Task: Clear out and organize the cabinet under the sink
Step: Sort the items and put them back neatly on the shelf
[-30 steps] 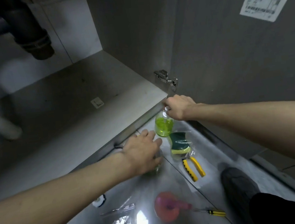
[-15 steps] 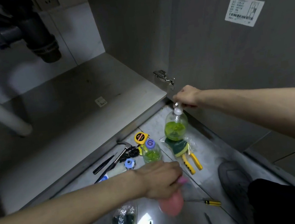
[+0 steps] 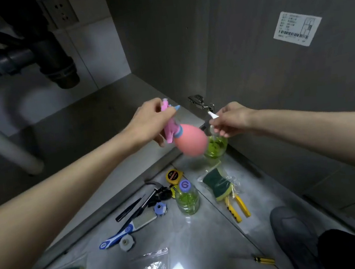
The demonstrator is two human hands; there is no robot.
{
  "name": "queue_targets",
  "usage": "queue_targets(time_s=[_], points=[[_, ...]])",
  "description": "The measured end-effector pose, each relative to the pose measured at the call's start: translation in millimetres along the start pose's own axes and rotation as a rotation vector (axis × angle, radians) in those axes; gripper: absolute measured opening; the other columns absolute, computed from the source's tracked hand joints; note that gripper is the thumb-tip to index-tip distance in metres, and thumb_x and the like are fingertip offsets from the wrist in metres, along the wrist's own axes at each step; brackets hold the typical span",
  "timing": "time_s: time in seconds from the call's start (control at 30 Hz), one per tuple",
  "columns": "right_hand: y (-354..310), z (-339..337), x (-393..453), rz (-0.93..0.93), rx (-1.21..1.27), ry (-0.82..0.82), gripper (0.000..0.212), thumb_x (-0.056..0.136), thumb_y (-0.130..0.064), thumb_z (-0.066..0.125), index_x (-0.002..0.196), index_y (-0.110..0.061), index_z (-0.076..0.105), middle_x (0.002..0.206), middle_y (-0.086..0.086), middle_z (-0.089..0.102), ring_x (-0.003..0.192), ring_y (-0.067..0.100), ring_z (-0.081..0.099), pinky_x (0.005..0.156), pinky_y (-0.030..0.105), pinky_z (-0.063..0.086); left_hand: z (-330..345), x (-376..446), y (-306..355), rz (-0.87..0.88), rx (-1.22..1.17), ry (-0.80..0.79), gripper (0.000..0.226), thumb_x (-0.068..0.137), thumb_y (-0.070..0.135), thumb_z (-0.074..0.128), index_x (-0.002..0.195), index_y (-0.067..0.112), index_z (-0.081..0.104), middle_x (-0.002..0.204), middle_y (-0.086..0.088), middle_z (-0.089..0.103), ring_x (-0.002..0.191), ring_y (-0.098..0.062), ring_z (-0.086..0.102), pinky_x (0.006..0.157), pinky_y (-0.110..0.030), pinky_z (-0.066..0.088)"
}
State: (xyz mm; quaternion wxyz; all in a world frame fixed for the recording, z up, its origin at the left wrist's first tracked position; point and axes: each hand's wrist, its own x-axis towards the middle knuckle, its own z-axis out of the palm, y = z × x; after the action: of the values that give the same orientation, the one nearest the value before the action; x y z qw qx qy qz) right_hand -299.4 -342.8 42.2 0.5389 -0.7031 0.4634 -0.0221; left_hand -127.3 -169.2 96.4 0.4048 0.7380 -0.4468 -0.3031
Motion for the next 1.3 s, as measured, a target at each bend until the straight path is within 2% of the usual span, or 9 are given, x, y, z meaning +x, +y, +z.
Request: queue_targets(time_s=[0.13, 0.27, 0.53, 0.73, 0.87, 0.97, 1.1, 1.2, 1.3], points=[[12, 6, 12, -0.112, -0.177, 0.139, 0.033, 0.1, -0.023, 0.059, 0.07, -0.01, 0.063, 0.075, 0.014, 0.075, 0.065, 0.027, 0.069, 0.08, 0.046, 0.06, 31, 20, -22, -0.226, -0.153, 0.013, 0.019, 0.093, 0.016, 0.056, 0.085, -0.001, 0.054, 0.064, -0.022, 0.07, 0.052, -0.033, 0.066, 0.047, -0.034, 0.057], [23, 18, 22, -0.099, -0.283, 0.223, 0.028, 0.098, -0.032, 0.06, 0.074, -0.016, 0.061, 0.077, 0.001, 0.077, 0.086, 0.025, 0.072, 0.093, 0.045, 0.054, 71, 44, -48, -0.365, -0.244, 0.046, 0.019, 0.093, 0.009, 0.053, 0.078, -0.002, 0.05, 0.056, -0.02, 0.067, 0.051, -0.036, 0.065, 0.056, -0.039, 0.06], [50, 39, 63, -0.013, -0.228, 0.286, 0.012, 0.095, -0.027, 0.061, 0.086, -0.021, 0.064, 0.092, 0.005, 0.074, 0.097, 0.029, 0.068, 0.093, 0.039, 0.053, 115, 93, -92, -0.424, -0.385, 0.117, 0.031, 0.092, 0.022, 0.07, 0.088, 0.022, 0.04, 0.075, -0.013, 0.064, 0.045, -0.029, 0.064, 0.046, -0.039, 0.059], [71, 48, 77, 0.03, -0.162, 0.268, 0.012, 0.091, -0.018, 0.063, 0.1, -0.018, 0.071, 0.1, 0.011, 0.075, 0.098, 0.03, 0.068, 0.092, 0.038, 0.054, 123, 103, -115, -0.468, -0.399, 0.092, 0.031, 0.096, 0.028, 0.066, 0.103, 0.019, 0.038, 0.077, -0.017, 0.067, 0.05, -0.028, 0.063, 0.052, -0.037, 0.058], [74, 46, 83, 0.041, -0.019, 0.188, 0.02, 0.097, -0.008, 0.055, 0.11, -0.017, 0.065, 0.089, 0.011, 0.071, 0.068, 0.023, 0.062, 0.062, 0.03, 0.052, 122, 103, -118, -0.451, -0.435, 0.087, 0.037, 0.094, 0.029, 0.068, 0.114, 0.016, 0.04, 0.078, -0.016, 0.069, 0.049, -0.024, 0.064, 0.052, -0.037, 0.06], [71, 44, 87, 0.063, 0.043, 0.156, 0.021, 0.097, -0.013, 0.057, 0.117, -0.014, 0.062, 0.091, 0.011, 0.067, 0.066, 0.022, 0.06, 0.067, 0.031, 0.052, 118, 101, -121, -0.444, -0.354, 0.061, 0.04, 0.095, 0.031, 0.067, 0.117, 0.014, 0.038, 0.087, -0.018, 0.072, 0.062, -0.036, 0.07, 0.053, -0.042, 0.06], [69, 55, 78, 0.135, -0.034, 0.27, 0.023, 0.092, -0.024, 0.057, 0.107, -0.009, 0.066, 0.109, 0.02, 0.068, 0.101, 0.038, 0.067, 0.093, 0.048, 0.055, 105, 95, -123, -0.413, -0.075, 0.087, 0.049, 0.088, 0.043, 0.067, 0.12, 0.014, 0.043, 0.106, -0.011, 0.065, 0.088, -0.034, 0.07, 0.069, -0.041, 0.058], [61, 74, 45, 0.122, 0.066, 0.407, 0.016, 0.089, -0.025, 0.053, 0.087, -0.015, 0.065, 0.093, 0.013, 0.069, 0.092, 0.034, 0.066, 0.084, 0.043, 0.056, 95, 85, -126, -0.339, 0.149, 0.102, 0.04, 0.084, 0.045, 0.06, 0.113, 0.017, 0.055, 0.102, -0.006, 0.066, 0.092, -0.029, 0.066, 0.074, -0.036, 0.053], [65, 93, -5, -0.269, -0.114, 0.238, 0.016, 0.091, -0.035, 0.047, 0.094, -0.026, 0.059, 0.083, -0.006, 0.067, 0.077, 0.009, 0.062, 0.067, 0.036, 0.05, 83, 65, -140, -0.257, 0.331, 0.05, 0.019, 0.088, 0.033, 0.053, 0.088, 0.02, 0.067, 0.088, -0.004, 0.07, 0.086, -0.026, 0.065, 0.074, -0.037, 0.055]])
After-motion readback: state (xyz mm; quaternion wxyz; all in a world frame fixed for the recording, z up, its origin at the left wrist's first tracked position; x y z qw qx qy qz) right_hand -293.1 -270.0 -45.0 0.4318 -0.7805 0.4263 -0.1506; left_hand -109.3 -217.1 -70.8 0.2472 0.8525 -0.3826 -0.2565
